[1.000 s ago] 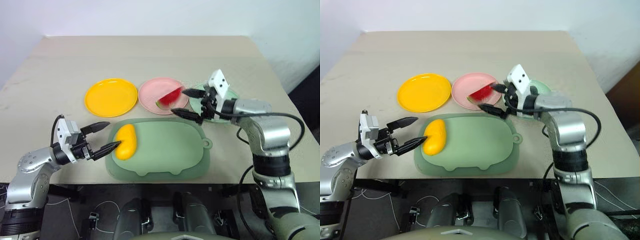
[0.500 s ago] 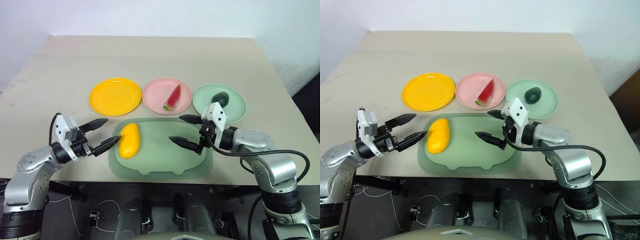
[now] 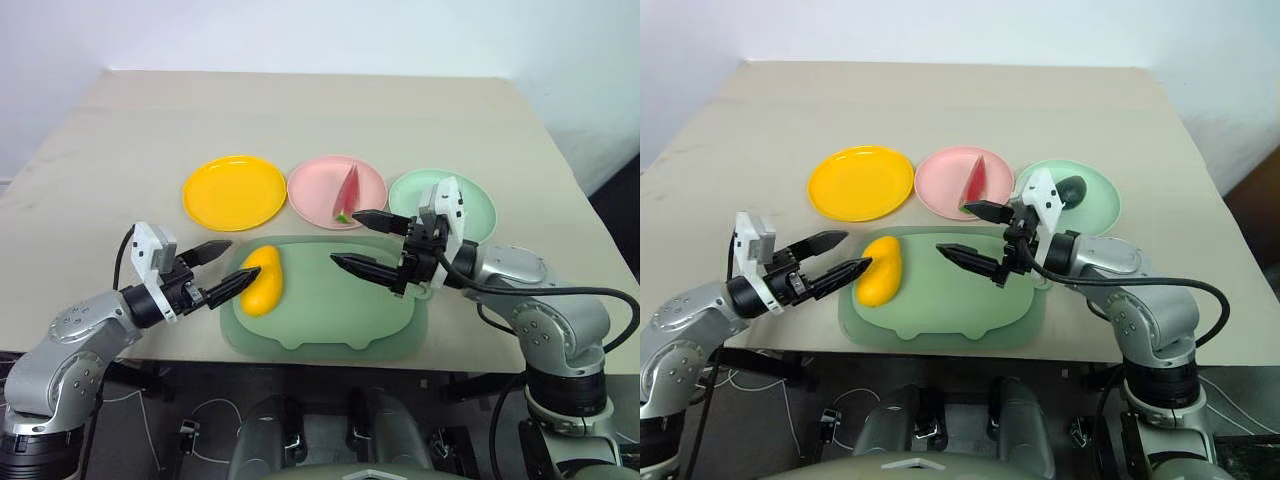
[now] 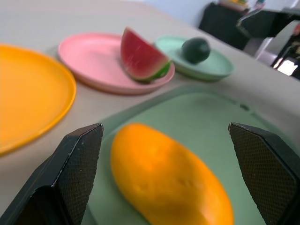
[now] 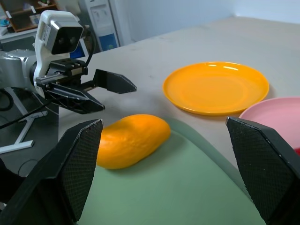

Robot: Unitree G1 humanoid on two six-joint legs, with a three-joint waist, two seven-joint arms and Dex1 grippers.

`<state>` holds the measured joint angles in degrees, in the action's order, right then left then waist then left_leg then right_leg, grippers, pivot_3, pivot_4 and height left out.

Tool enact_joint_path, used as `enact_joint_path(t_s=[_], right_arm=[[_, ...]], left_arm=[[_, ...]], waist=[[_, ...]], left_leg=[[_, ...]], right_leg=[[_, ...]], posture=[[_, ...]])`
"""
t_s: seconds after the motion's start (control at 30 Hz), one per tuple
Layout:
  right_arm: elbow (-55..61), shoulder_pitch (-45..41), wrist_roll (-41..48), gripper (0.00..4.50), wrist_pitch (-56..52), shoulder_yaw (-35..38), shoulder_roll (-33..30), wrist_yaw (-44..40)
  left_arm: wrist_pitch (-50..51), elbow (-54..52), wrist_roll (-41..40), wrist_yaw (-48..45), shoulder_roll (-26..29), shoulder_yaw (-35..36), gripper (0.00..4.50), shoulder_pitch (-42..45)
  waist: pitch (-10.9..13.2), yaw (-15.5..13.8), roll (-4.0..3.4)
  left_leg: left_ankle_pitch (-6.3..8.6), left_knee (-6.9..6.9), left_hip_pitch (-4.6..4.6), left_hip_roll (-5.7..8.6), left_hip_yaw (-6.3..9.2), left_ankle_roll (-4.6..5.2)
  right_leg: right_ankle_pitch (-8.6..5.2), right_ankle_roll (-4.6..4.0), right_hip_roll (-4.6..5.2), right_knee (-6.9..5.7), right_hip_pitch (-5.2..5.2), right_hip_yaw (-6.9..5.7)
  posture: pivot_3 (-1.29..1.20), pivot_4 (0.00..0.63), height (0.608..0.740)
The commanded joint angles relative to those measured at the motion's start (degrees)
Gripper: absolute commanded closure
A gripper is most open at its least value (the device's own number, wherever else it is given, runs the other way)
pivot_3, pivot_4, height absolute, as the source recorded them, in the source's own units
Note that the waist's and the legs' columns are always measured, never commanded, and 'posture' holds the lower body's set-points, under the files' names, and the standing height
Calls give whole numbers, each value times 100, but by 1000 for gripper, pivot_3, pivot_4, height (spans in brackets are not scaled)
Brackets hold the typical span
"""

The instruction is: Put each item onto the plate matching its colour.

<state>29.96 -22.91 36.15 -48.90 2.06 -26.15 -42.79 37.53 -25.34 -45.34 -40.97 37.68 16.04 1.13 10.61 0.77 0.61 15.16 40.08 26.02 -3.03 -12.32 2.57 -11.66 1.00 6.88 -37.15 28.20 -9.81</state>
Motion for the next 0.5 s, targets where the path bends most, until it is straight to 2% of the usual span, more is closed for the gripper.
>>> enact_joint_path(t_s=[0.03,0.2,0.33,0.5], right_arm=[[90,36,4,39,232,-48,-50,71],[83,100,-16,39,304,-95,-120,181],[50,67,-2,39,280,-82,-160,300],[27,9,8,39,254,-73,-224,391]], left_arm=[[470,-410,-318,411,10,-51,0,180],[1030,-325,-479,823,-3,-238,0,507],[1331,284,-19,1054,-6,-722,0,649],[979,1100,451,749,-55,-1059,0,469]], waist=[[0,-9,0],[0,-9,0],[0,-6,0],[-8,-5,-8]], left_leg=[[0,0,0,0,0,0],[0,0,-4,1,0,0],[0,-1,-16,0,0,0],[3,-13,-66,-2,0,0]], right_leg=[[0,0,0,0,-1,0],[0,0,0,0,-6,1],[0,1,-4,-2,-14,2],[-12,-11,-3,12,-58,2]], posture=[[0,150,696],[0,150,696],[0,150,696],[0,150,696]])
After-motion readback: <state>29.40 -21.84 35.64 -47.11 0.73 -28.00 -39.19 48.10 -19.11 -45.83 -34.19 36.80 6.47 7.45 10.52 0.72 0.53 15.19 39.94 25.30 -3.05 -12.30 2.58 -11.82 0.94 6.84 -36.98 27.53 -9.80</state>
